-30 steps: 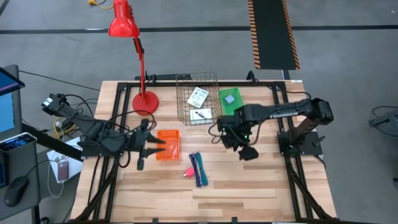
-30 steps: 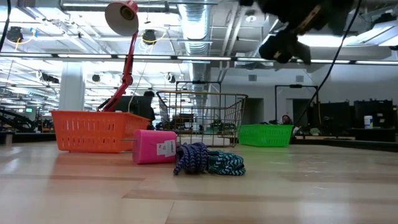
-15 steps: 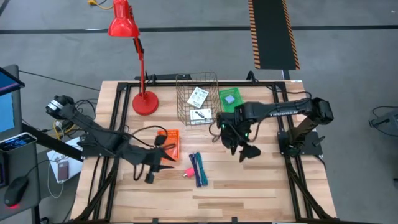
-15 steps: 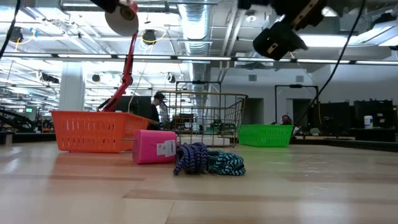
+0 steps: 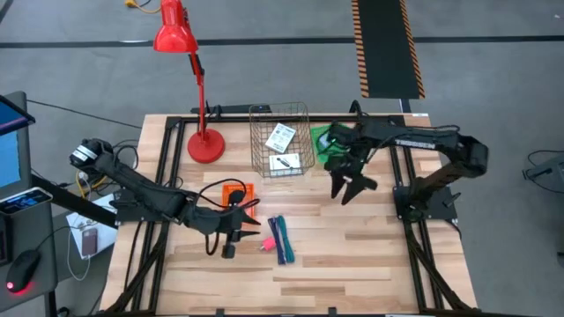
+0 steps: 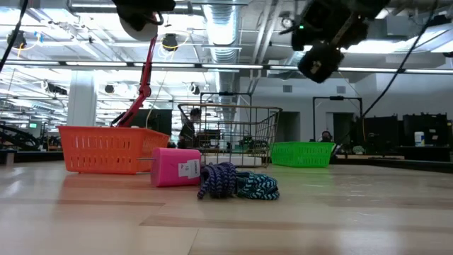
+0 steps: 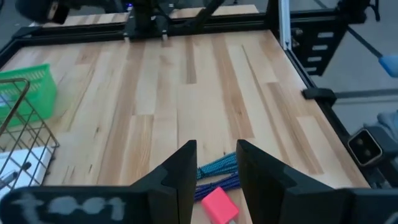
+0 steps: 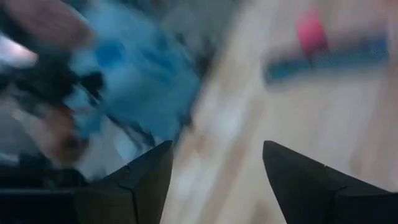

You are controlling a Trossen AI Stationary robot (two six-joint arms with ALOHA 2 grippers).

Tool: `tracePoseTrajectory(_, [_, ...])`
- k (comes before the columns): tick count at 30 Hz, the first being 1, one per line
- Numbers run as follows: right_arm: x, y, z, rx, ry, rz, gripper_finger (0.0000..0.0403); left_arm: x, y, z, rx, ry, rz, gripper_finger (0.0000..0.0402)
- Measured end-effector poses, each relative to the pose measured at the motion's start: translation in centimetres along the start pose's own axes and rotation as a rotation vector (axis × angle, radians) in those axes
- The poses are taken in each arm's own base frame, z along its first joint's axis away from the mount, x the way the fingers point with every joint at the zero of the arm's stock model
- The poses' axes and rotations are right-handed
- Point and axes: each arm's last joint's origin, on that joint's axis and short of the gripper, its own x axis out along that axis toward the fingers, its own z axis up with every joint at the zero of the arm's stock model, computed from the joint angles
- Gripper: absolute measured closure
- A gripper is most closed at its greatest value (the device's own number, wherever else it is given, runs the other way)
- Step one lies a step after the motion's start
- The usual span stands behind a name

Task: Pick and place items into bin
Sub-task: Put the pink charger adapter into the green bin

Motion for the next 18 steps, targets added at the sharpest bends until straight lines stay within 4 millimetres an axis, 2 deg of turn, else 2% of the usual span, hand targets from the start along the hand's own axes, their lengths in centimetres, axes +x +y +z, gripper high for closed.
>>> tracePoseTrajectory(3, [-0.5,0.0,-1.5,-0.120,-0.201,0.134,0.0158,0.0,0.0,0.1,-0.023,-0.008,0.017,0.0301])
tracePoseTrajectory(6, [0.1,0.2,-2.4,-0.267,-0.291,0.254,0.0159,0.0,0.1,0.2,-0.050,-0.018,0.017,0.0301])
tracePoseTrajectory(10, [1.5,0.7,-3.1,-0.402,-0.294,0.319,0.0158,0.0,0.1,0.3,-0.090,-0.033,0.017,0.0301])
tracePoseTrajectory(13, [2.6,1.0,-2.8,-0.471,-0.275,0.347,0.0159,0.0,0.1,0.6,-0.112,-0.066,0.012,0.0301])
tracePoseTrajectory(18, [5.8,0.8,-2.6,-0.523,-0.210,0.394,0.0159,0.0,0.0,1.0,-0.161,-0.102,0.001,0.0301])
